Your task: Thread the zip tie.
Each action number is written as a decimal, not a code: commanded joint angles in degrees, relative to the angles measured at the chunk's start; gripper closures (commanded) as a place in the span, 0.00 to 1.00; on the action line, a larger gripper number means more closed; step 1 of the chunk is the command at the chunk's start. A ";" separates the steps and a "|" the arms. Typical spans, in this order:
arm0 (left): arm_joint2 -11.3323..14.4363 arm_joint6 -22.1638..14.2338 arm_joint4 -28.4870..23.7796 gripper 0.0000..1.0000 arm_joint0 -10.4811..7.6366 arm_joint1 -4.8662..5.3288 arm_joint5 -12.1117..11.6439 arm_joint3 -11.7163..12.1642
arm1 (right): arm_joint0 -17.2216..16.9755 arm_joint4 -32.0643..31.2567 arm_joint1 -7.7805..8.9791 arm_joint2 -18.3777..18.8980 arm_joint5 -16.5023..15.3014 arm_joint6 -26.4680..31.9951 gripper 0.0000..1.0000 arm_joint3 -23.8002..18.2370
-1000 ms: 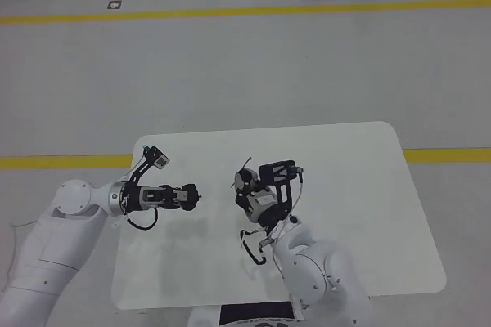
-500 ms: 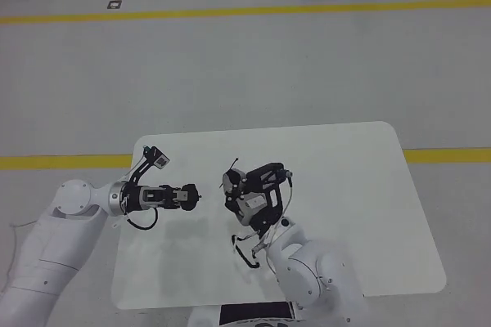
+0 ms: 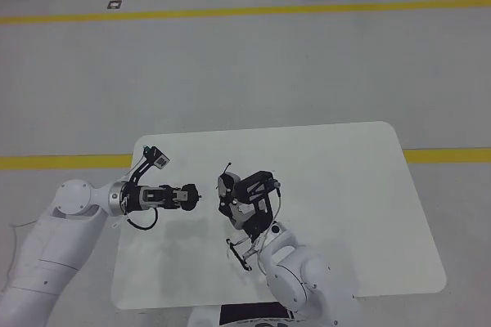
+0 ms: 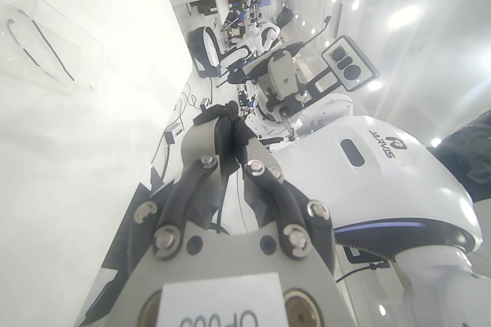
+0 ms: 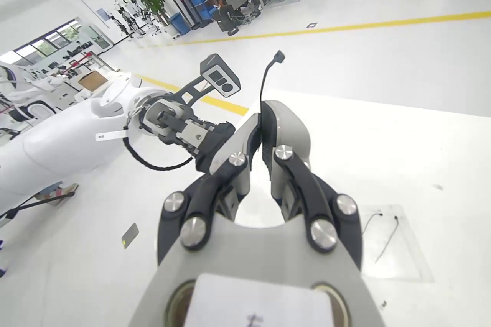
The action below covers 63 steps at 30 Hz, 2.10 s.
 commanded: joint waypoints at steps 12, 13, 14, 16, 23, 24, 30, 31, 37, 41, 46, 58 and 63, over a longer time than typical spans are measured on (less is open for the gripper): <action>2.30 9.86 2.18 1.00 0.57 -0.72 0.00 0.57 | 0.00 0.00 0.00 0.00 -0.01 0.00 1.00 0.00; 2.77 10.74 2.67 1.00 0.49 -0.86 0.00 0.44 | 0.00 0.00 0.00 0.00 -0.01 0.00 1.00 0.00; 3.02 11.66 2.78 1.00 0.43 -0.97 0.00 0.46 | 0.00 0.00 0.00 0.00 -0.01 0.00 1.00 0.00; 3.55 12.75 2.72 1.00 0.21 -1.23 0.00 0.30 | 0.00 0.00 0.00 0.00 -0.01 0.00 1.00 0.00; 3.87 14.10 3.22 1.00 -0.35 -1.79 0.00 -0.32 | 0.00 0.00 0.00 0.00 -0.01 0.00 1.00 0.00; 3.87 14.10 3.22 1.00 -0.35 -1.79 0.00 -0.32 | 0.00 0.00 0.00 0.00 -0.01 0.00 1.00 0.00; 3.87 14.10 3.22 1.00 -0.35 -1.79 0.00 -0.32 | 0.00 0.00 0.00 0.00 -0.01 0.00 1.00 0.00; 3.87 14.10 3.22 1.00 -0.35 -1.79 0.00 -0.32 | 0.00 0.00 0.00 0.00 -0.01 0.00 1.00 0.00; 3.87 14.10 3.22 1.00 -0.35 -1.79 0.00 -0.32 | 0.00 0.00 0.00 0.00 -0.01 0.00 1.00 0.00; 3.87 14.10 3.22 1.00 -0.35 -1.79 0.00 -0.32 | 0.00 0.00 0.00 0.00 -0.01 0.00 1.00 0.00; 3.87 14.10 3.22 1.00 -0.35 -1.79 0.00 -0.32 | 0.68 -0.21 0.13 -0.08 0.15 -1.05 1.00 1.26; 3.87 14.10 3.22 1.00 -0.35 -1.79 0.00 -0.32 | 2.98 -1.47 -0.21 -2.59 4.00 -3.17 1.00 4.42; 3.87 14.10 3.22 1.00 -0.35 -1.79 0.00 -0.32 | 2.98 -1.47 -0.21 -2.59 4.00 -3.17 1.00 4.42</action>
